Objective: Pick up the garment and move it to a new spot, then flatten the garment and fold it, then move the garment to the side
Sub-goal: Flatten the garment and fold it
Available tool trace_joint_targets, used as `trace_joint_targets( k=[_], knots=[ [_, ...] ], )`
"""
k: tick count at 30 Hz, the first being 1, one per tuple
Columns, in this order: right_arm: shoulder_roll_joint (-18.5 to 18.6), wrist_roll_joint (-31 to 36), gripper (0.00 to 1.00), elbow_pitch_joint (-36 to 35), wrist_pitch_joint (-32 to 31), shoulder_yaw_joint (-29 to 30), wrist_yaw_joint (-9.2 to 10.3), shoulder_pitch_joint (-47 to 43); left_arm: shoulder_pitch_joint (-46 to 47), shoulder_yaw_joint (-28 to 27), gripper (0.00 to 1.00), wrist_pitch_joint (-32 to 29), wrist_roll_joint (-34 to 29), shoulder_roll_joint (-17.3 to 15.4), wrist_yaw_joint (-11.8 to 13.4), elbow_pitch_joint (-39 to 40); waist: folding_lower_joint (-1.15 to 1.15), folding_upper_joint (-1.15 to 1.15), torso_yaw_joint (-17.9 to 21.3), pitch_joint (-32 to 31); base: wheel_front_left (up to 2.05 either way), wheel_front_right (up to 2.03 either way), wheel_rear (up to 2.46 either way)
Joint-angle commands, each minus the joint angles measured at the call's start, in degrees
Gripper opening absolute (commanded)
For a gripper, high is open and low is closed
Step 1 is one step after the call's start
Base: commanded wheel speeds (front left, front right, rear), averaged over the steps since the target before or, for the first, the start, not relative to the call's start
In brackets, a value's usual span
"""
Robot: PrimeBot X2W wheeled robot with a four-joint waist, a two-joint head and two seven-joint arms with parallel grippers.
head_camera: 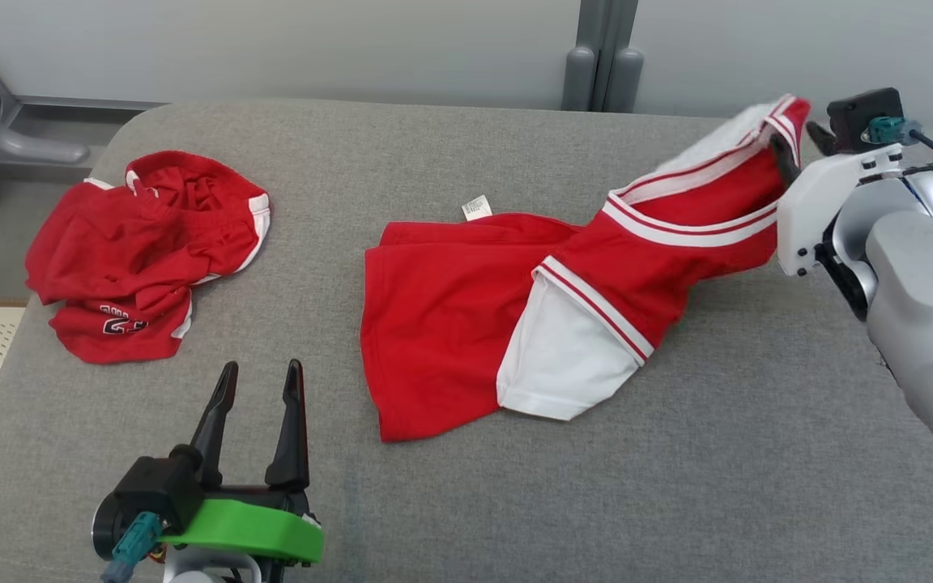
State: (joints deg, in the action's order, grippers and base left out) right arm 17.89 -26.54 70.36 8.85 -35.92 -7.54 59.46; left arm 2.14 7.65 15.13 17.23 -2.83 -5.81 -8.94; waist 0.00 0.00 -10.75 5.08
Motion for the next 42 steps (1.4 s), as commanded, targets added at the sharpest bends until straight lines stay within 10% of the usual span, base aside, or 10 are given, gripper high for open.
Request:
trace_joint_targets(
  k=[1, 12, 22, 38, 39, 40, 41, 42],
  knots=[
    [0.8, 0.8, 1.0, 0.5, -1.0, -0.6, 0.1, 0.3, 0.8, -0.4, 1.0, 0.0, -0.4, -0.1, 0.0, 0.4, 0.0, 0.0, 0.4, 0.5, 0.0, 0.0, 0.0],
    [-3.1, 1.6, 1.0, 3.2, -22.7, -1.1, 0.1, 5.4, -1.8, -3.3, 1.0, 0.0, -1.4, -0.1, 0.2, 0.8, 0.0, 0.0, 4.0, -2.5, 0.0, 0.0, 0.0],
    [-13.0, 1.2, 1.0, -2.9, -25.1, -5.7, 0.1, 2.5, -2.1, -2.7, 1.0, 0.0, -1.0, -0.1, 0.0, 0.7, 0.0, 0.0, 2.4, -2.7, 0.0, 0.0, 0.0],
    [-14.8, 8.8, 1.0, 0.4, -23.9, -8.6, 0.1, -2.1, 0.5, -0.3, 1.0, 0.0, 0.9, -0.1, 0.5, 0.3, 0.0, 0.0, -3.6, 1.9, 0.0, 0.0, 0.0],
    [-14.8, 9.8, 0.51, 0.6, -23.5, -8.7, 0.1, -1.7, 0.4, -0.4, 1.0, 0.0, 1.0, -0.1, 0.6, 0.4, 0.0, 0.0, -3.5, 1.9, 0.0, 0.0, 0.0],
    [-14.9, 10.8, 0.24, 0.9, -23.2, -8.5, 0.1, -1.5, 0.3, -0.7, 1.0, 0.0, 1.0, -0.1, 0.8, 0.4, 0.0, 0.0, -3.3, 1.8, 0.0, 0.0, 0.0],
    [-14.9, 11.5, 0.0, 1.2, -23.3, -8.2, 0.1, -1.6, 0.2, -0.9, 1.0, 0.0, 1.0, -0.1, 0.8, 0.4, 0.0, 0.0, -3.0, 1.6, 0.0, 0.0, 0.0],
    [-14.9, 12.1, 0.0, 1.4, -23.5, -8.0, 0.1, -1.9, 0.0, -1.0, 1.0, 0.0, 1.0, -0.1, 0.8, 0.3, 0.0, 0.0, -2.7, 1.4, 0.0, 0.0, 0.0]
  ],
)
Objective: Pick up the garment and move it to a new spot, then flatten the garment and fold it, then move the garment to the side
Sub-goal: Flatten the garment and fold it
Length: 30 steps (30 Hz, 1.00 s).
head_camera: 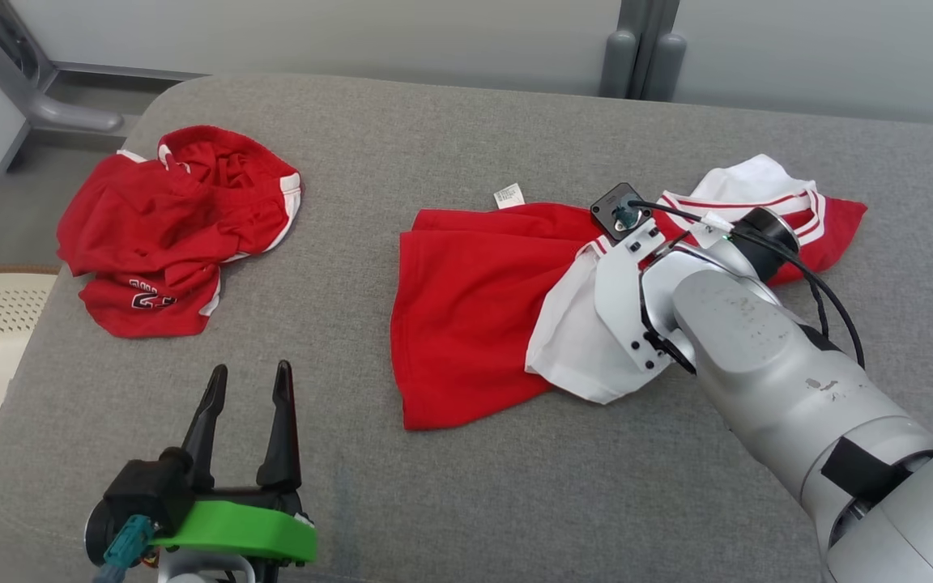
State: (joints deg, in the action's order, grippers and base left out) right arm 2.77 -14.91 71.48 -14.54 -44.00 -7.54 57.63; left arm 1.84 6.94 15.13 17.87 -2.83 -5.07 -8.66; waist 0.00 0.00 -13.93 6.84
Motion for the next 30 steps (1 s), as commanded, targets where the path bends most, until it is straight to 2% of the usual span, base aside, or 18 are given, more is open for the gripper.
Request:
trace_joint_targets(
  k=[1, 8, 14, 22, 23, 24, 30],
  knots=[
    [0.2, 0.9, 0.0, 0.6, -0.5, 0.3, 0.1, -0.5, 0.2, -0.5, 1.0, 0.0, 0.4, -0.1, 0.1, 0.0, 0.0, 0.0, 0.7, -0.6, 0.0, 0.0, 0.0],
    [0.4, 4.3, 0.0, 1.6, 2.4, 4.1, 0.1, -1.3, -0.4, -0.3, 1.0, 0.0, 0.2, -0.1, 0.4, 0.4, 0.0, 0.0, 3.2, -1.8, 0.0, 0.0, 0.0],
    [1.6, 3.9, 0.0, 1.7, 11.2, 11.2, 0.1, -3.9, -1.2, -0.4, 1.0, 0.0, 0.3, -0.1, 0.5, 0.3, 0.0, 0.0, 4.9, -3.1, 0.0, 0.0, 0.0],
    [4.3, 2.1, 0.0, 2.0, 23.4, 22.6, 0.1, -12.4, -2.6, -1.7, 1.0, 0.0, -0.2, -0.1, 0.6, 0.4, 0.0, 0.0, 7.1, -4.7, 0.0, 0.0, 0.0],
    [4.4, 1.9, 0.6, 2.0, 25.3, 24.3, 0.1, -13.7, -2.8, -2.0, 1.0, 0.0, -0.2, -0.1, 0.5, 0.4, 0.0, 0.0, 7.5, -5.0, 0.0, 0.0, 0.0],
    [4.5, 1.6, 1.0, 2.0, 26.2, 25.7, 0.1, -14.7, -3.0, -2.1, 1.0, 0.0, -0.3, -0.1, 0.4, 0.5, 0.0, 0.0, 7.7, -5.2, 0.0, 0.0, 0.0],
    [4.6, 1.4, 1.0, 2.3, 28.4, 33.8, 0.1, -21.4, -3.7, -2.4, 1.0, 0.0, -0.6, -0.1, 0.3, 1.0, 0.0, 0.0, 9.4, -6.1, 0.0, 0.0, 0.0]
  ],
)
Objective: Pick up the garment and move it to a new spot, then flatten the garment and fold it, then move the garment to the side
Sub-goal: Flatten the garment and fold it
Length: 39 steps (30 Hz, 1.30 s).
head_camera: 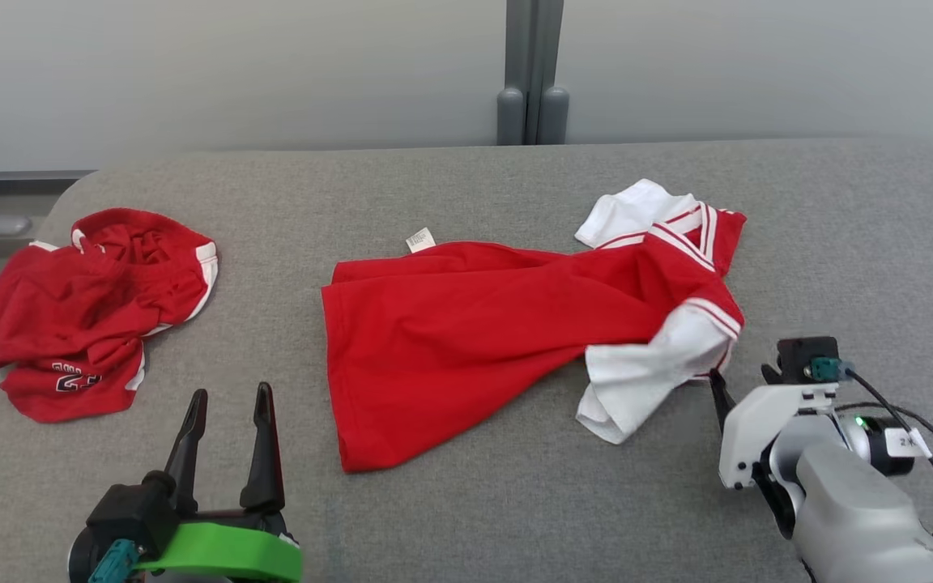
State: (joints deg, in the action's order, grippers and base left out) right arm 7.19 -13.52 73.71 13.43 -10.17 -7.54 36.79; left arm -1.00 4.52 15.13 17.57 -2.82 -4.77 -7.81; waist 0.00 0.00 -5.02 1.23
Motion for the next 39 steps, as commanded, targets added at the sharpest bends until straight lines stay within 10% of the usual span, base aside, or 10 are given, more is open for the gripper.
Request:
trace_joint_targets(
  k=[1, 14, 30, 39],
  knots=[
    [0.3, 0.3, 1.0, 0.0, 0.3, 1.3, 0.1, -1.5, -1.0, 0.0, 1.0, 0.0, -0.2, -0.1, 0.2, 0.3, 0.0, 0.0, 0.7, -0.7, 0.0, 0.0, 0.0],
    [2.8, 3.3, 1.0, -4.9, 1.0, 13.8, 0.1, 1.6, -2.3, 0.7, 1.0, 0.0, 0.5, -0.1, 0.5, 0.0, 0.0, 0.0, 1.8, -3.1, 0.0, 0.0, 0.0],
    [-2.9, 4.4, 1.0, -56.5, -7.5, 12.6, 0.1, -30.0, -4.5, -2.0, 1.0, 0.0, -0.8, -0.1, 0.0, 1.2, 0.0, 0.0, 4.5, -3.2, 0.0, 0.0, 0.0],
    [-3.9, -1.4, 1.0, -61.8, -20.5, 12.6, 0.09, -33.2, -4.4, -1.6, 1.0, 0.0, -0.7, -0.1, 0.1, 1.4, 0.0, 0.0, 4.5, -2.5, 0.0, 0.0, 0.0]
  ],
)
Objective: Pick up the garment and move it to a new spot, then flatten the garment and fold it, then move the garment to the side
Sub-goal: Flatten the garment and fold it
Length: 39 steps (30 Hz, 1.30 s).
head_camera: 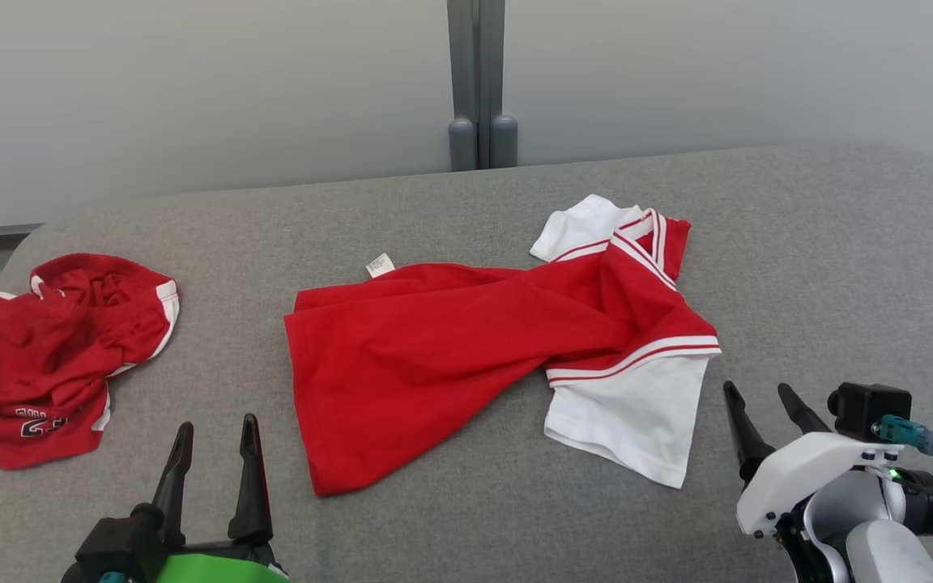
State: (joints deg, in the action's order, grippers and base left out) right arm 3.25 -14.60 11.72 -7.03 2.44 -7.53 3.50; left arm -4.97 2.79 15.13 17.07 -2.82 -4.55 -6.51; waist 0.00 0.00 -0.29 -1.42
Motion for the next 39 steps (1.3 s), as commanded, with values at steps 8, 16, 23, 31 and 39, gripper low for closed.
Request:
trace_joint_targets(
  k=[8, 16, 23, 31, 39],
  knots=[
    [-0.2, -3.0, 1.0, 8.6, -5.0, 0.0, 0.08, 6.5, 0.9, 0.7, 1.0, 0.0, -0.8, -0.1, -0.5, -0.7, 0.0, 0.0, -1.8, 1.5, 0.0, 0.0, 0.0],
    [0.2, -6.5, 1.0, 18.4, -7.4, -0.2, 0.04, 13.4, 2.8, 0.7, 1.0, 0.0, -1.4, -0.1, -1.3, -1.5, 0.0, 0.0, -3.5, 3.4, 0.0, 0.0, 0.0],
    [2.2, -9.9, 0.77, 24.5, -7.0, -3.2, 0.05, 17.0, 3.9, 0.2, 1.0, 0.0, -1.5, -0.1, -1.7, -1.9, 0.0, 0.0, -4.1, 4.8, 0.0, 0.0, 0.0],
    [6.3, -4.6, 0.0, 27.2, -1.0, 0.7, 0.05, 15.9, 3.8, -0.1, 1.0, 0.0, -1.3, -0.1, -1.9, -2.2, 0.0, 0.0, -3.4, 4.3, 0.0, 0.0, 0.0],
    [6.1, 0.2, 0.0, 22.7, -2.2, 8.0, 0.07, 10.9, 3.0, -0.5, 1.0, 0.0, -0.9, -0.1, -1.5, -1.9, 0.0, 0.0, -1.4, 3.9, 0.0, 0.0, 0.0]
  ],
)
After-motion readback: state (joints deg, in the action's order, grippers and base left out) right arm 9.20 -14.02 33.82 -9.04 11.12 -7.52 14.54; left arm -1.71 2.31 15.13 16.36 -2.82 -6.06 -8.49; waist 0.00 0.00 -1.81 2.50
